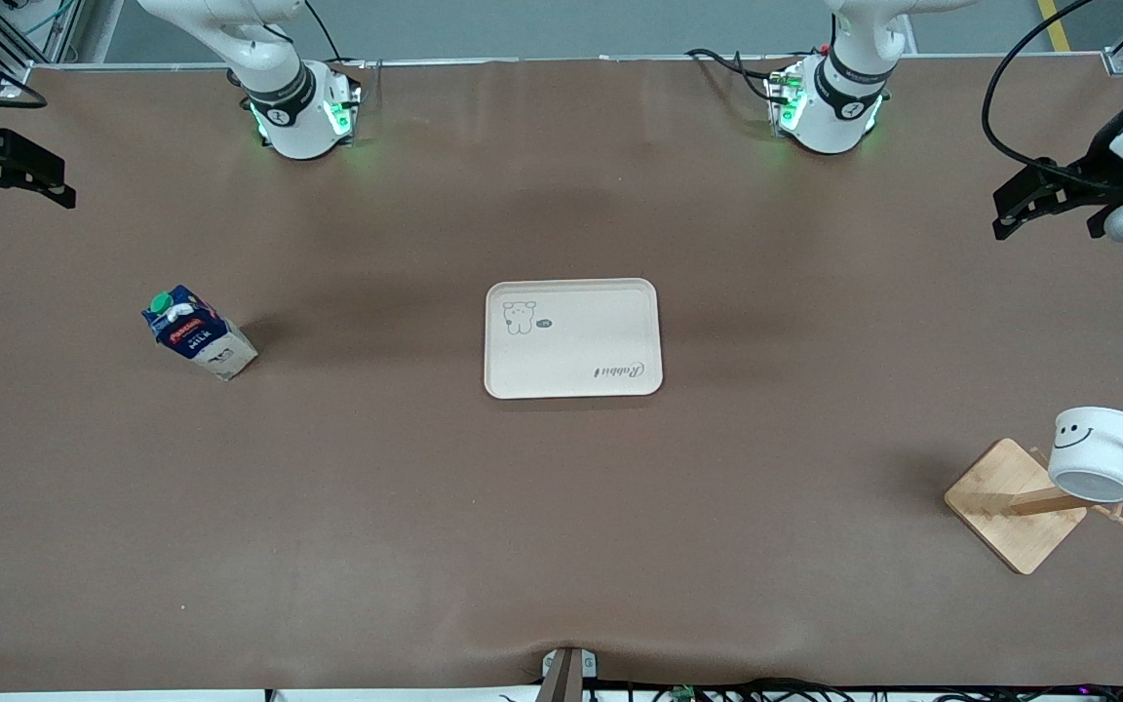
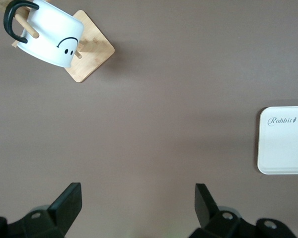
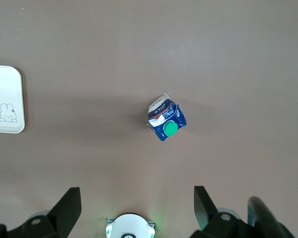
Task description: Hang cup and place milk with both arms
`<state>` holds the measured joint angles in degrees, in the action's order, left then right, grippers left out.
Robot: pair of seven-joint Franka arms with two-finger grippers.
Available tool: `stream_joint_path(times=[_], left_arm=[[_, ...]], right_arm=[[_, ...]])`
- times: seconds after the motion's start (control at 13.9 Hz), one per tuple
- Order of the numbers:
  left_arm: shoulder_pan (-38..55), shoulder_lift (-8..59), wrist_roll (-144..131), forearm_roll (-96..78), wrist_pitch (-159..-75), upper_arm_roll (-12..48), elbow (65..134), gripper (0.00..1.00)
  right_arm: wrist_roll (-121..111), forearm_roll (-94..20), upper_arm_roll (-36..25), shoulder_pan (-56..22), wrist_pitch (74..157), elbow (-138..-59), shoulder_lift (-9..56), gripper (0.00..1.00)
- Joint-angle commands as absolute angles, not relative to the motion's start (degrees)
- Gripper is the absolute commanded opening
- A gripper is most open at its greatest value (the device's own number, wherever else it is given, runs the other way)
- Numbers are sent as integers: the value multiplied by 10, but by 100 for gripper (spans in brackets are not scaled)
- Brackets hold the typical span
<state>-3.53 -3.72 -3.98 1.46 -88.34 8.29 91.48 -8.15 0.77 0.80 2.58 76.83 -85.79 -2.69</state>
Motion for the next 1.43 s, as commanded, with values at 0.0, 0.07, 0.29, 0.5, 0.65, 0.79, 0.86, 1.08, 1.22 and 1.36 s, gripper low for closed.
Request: stream_joint_path(times=[0.0,0.07,0.29,0.5,0.65,0.79,0.86,1.08,1.22,1.36], left_arm=[[-37,-33,-38,5,-881,79,905,100],[-39,-33,-33,8,-881,79,903,100],[-33,-23,-41,13,-881,82,903,100],[-33,-18,-42,22,-881,83,893,100],[-35,-18,-40,21,-881,83,886,100],[-35,-18,-40,18,-881,83,883,100],[-33,-18,-41,19,-881,83,883,100],[-32,-17,-42,22,-881,83,882,100],[-32,-18,-41,22,-879,83,878,100],[-32,-18,-40,22,-876,83,878,100]], right_arm=[[-88,-2,11,34,779,-877,-42,100],[-88,-2,11,33,779,-877,-42,100],[-87,-2,11,33,779,-876,-42,100],[-87,-2,11,34,778,-876,-41,100],[-87,-2,11,33,778,-876,-41,100],[-87,-2,11,34,782,-876,-41,100],[-87,-2,11,33,789,-876,-41,100],[-87,-2,11,34,799,-877,-41,100],[-87,-3,11,36,800,-877,-41,100],[-86,-4,11,36,799,-877,-41,100]])
